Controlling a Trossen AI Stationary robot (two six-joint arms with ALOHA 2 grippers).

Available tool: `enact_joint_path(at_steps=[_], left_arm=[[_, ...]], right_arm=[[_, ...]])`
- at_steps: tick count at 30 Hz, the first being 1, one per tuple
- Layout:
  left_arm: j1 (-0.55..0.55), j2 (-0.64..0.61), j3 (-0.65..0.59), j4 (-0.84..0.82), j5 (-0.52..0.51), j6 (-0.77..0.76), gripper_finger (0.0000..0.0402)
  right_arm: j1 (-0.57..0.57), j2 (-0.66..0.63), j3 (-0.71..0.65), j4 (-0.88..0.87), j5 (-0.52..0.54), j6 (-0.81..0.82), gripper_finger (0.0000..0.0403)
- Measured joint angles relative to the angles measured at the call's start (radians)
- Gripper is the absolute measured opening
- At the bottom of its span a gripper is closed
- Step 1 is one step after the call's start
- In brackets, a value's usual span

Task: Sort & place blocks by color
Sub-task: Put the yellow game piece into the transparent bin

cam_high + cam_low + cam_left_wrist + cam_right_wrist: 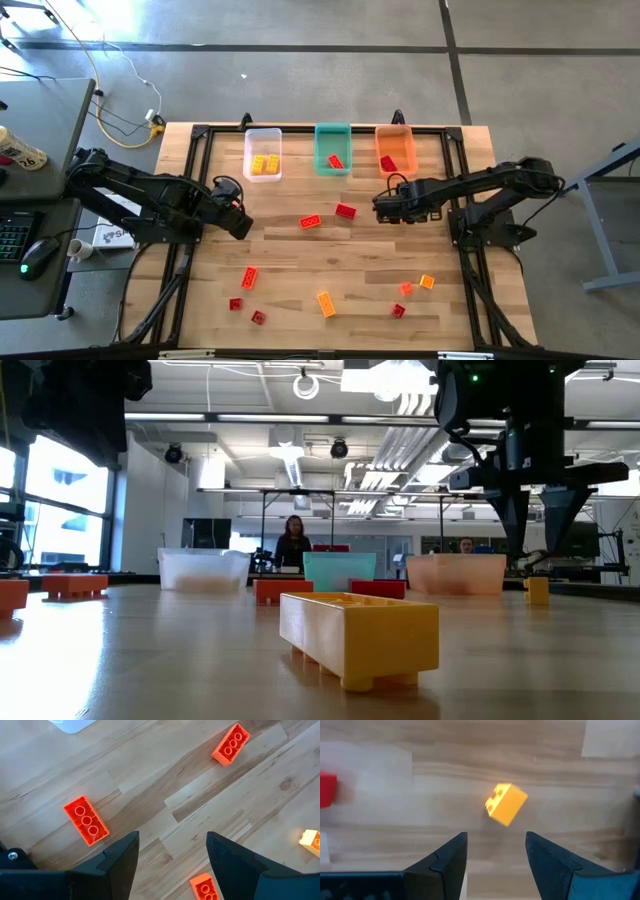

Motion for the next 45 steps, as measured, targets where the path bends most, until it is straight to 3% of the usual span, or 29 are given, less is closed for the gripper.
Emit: enact_joint_path(at_steps=[12,22,37,45], left_arm=[[0.030,0.000,0.000,0.000,-0.020,0.068,0.0220],[0.151,0.000,0.000,0.000,-0.026,0.278,0.0220],[0.303,0.000,0.000,0.045,-0.024,0.520,0.0220],[0.392,0.000,0.000,0.142,-0.026,0.549,0.0220]], right_arm=[[0.038,0.000,0.000,0.059,0.002,0.064,0.0188],[0.038,0.000,0.000,0.190,0.011,0.077,0.0188],[-0.010,0.001,0.000,0.118,0.013,0.127,0.0188],[-0.041,0.001,0.000,0.035,0.004,0.126,0.0188]])
